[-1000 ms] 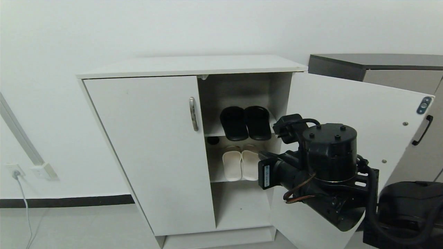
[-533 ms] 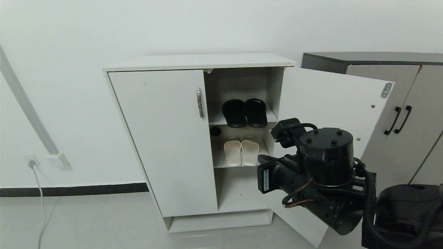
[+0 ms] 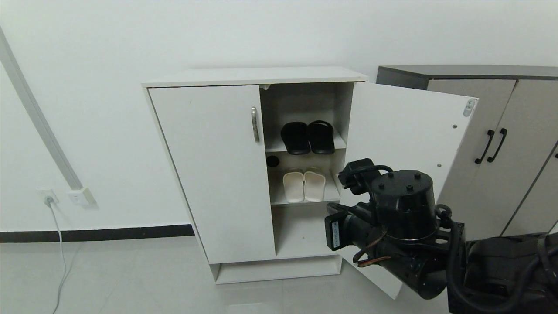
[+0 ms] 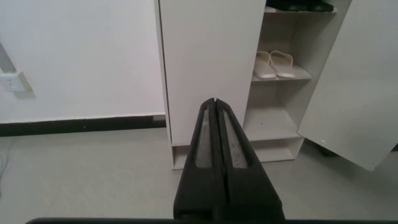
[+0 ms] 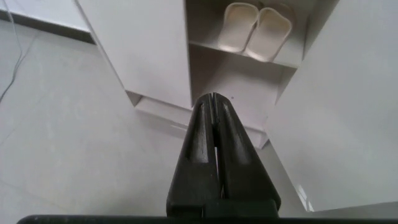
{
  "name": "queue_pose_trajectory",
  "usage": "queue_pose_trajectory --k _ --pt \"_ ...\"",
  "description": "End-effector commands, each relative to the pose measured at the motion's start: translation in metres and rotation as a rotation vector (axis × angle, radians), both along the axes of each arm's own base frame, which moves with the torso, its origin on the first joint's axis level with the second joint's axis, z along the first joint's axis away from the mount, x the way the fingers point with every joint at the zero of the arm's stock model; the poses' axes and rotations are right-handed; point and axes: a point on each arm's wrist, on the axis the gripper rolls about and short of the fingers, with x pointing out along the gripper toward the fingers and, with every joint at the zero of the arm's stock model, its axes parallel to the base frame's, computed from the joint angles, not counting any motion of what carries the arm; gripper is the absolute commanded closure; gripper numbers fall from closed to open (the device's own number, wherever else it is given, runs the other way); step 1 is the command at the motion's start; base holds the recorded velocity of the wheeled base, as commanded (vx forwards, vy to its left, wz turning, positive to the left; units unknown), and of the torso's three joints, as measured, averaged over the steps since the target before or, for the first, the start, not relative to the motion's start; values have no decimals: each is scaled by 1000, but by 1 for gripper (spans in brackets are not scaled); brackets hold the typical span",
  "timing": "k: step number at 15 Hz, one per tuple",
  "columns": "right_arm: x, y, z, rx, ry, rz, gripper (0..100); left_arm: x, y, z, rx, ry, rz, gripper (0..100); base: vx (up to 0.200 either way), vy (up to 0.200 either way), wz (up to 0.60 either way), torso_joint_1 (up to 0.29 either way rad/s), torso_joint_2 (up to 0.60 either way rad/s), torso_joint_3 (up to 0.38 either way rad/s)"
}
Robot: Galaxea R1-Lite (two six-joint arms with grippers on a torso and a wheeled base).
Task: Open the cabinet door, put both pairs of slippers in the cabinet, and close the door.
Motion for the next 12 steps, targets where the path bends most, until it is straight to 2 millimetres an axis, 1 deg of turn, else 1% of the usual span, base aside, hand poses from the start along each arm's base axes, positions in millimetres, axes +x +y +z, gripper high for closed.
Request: queue_pose_trajectory --k 1,10,11,12 --pt "1 1 -2 -6 5 0 100 0 0 0 -1 0 0 100 0 0 0 0 0 0" --pt "1 1 -5 -15 9 -1 100 0 0 0 -1 0 0 100 0 0 0 0 0 0" --pt "2 1 -5 -24 5 0 100 0 0 0 -1 0 0 100 0 0 0 12 -110 -66" --pt "1 1 -5 -24 5 0 100 0 0 0 -1 0 0 100 0 0 0 22 -256 -251"
